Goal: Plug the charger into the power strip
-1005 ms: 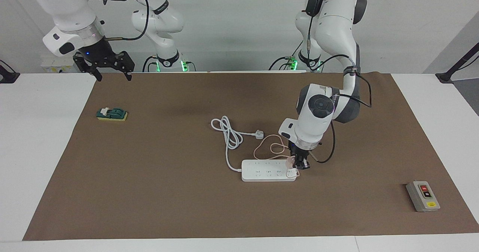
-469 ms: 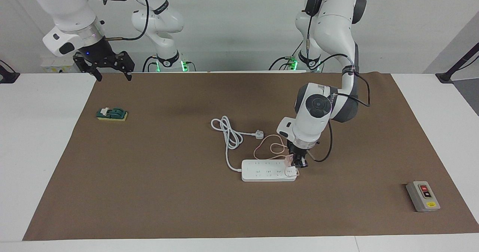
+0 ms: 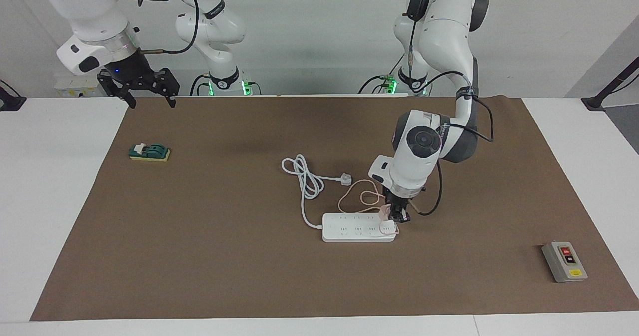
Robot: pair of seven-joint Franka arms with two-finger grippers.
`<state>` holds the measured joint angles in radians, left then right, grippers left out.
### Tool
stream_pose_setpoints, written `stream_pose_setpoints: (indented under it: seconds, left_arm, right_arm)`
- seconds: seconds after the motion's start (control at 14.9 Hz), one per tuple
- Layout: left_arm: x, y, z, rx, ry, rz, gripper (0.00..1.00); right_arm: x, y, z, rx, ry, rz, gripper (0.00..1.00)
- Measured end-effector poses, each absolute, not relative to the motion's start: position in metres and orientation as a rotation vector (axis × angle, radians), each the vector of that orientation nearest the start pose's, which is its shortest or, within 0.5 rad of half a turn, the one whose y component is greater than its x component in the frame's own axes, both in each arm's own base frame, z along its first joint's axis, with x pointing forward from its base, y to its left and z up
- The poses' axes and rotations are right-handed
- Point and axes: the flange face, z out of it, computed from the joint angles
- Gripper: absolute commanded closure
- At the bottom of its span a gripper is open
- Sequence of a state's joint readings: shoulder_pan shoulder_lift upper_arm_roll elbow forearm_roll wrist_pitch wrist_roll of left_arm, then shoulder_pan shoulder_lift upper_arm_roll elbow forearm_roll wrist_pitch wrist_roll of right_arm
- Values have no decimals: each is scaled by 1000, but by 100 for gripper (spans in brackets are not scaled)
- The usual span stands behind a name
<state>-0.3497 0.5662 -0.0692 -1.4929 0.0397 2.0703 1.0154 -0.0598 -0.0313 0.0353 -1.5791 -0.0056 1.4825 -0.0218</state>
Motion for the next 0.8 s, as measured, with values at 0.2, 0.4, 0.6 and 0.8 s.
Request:
stream_pose_setpoints:
  seconds: [0.2,0.4,0.6,0.8]
  left_arm:
    - [649,-278,343,-2367,2061,-19,100]
    - [648,-280,343,-2357,2061,-19,100]
    - [647,-280,343,-2346,2063,-23,100]
    - [646,-280,343,-2316,2090,-32,100]
  right_arm:
    - [535,-13,630,-3145,5,103,0]
    - [535,-13,630,-3145,5,103,0]
    - [535,-13,630,-3145,5,103,0]
    - [535,-13,630,-3145,5,103,0]
